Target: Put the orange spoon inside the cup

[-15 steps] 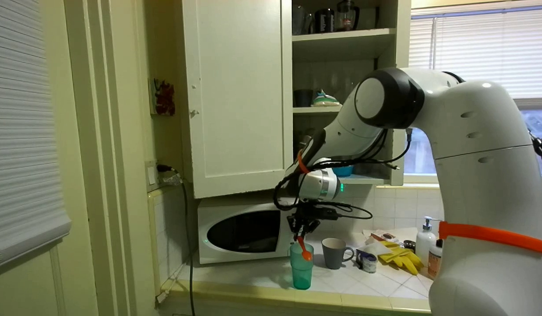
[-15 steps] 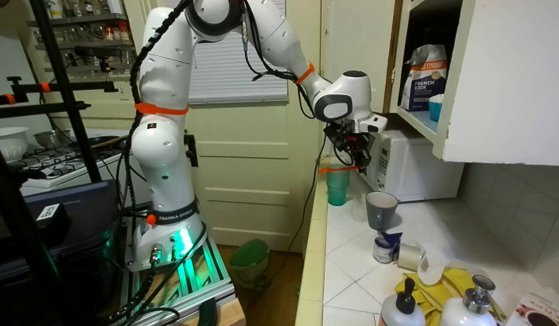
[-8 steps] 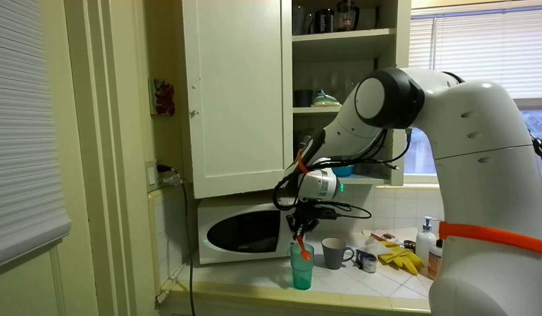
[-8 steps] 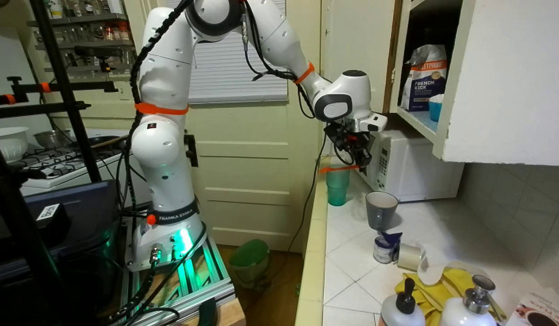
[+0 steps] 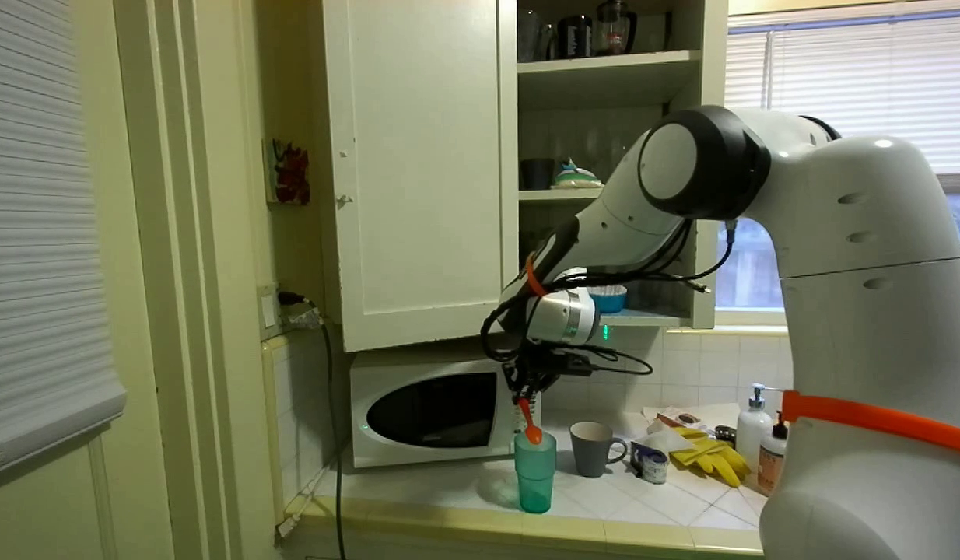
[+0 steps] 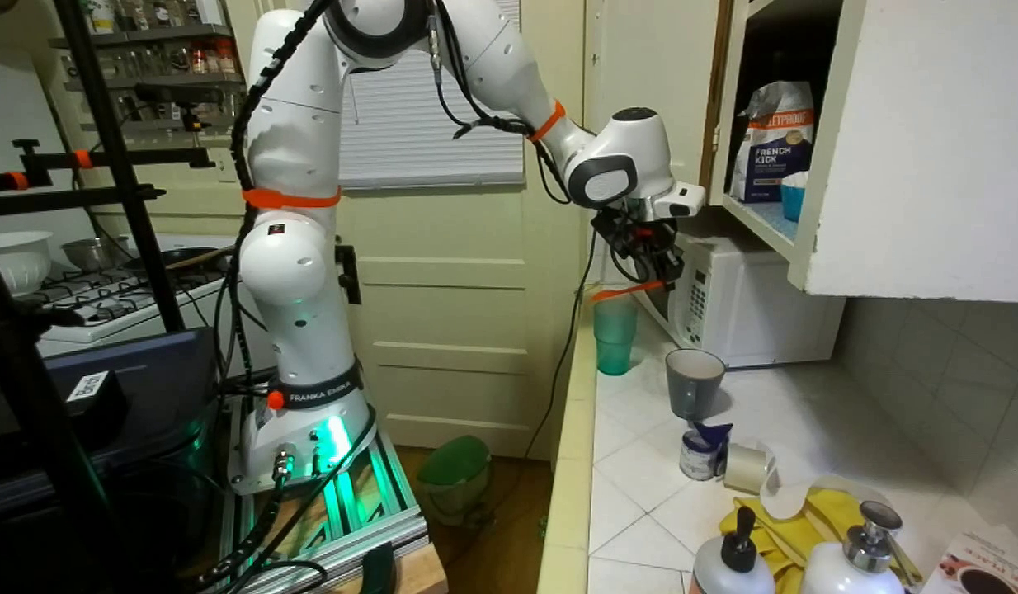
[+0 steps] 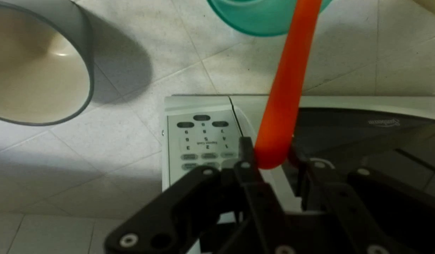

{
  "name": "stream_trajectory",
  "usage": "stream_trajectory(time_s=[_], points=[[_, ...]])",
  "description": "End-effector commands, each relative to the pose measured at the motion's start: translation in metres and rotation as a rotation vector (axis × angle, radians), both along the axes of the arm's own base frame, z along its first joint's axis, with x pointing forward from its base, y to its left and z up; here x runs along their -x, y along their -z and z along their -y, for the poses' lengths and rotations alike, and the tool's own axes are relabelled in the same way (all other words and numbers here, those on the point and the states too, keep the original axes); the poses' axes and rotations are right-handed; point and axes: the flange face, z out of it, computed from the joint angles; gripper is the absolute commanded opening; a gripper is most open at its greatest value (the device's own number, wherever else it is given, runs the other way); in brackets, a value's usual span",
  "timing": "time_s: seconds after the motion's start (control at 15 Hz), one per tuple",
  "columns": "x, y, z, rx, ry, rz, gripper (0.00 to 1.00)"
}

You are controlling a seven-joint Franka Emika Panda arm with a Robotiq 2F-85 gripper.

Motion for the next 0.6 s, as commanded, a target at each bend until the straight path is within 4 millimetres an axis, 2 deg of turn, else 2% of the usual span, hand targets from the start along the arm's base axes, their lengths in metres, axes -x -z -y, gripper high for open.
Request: stream_trajectory(time_s=[0.0, 0.53], points=[[0.013, -0.01, -0.006, 0.017, 0.014, 0.067, 0.06], [0.029, -0.009, -0.015, 0.085, 0.016, 0.181, 0.06]])
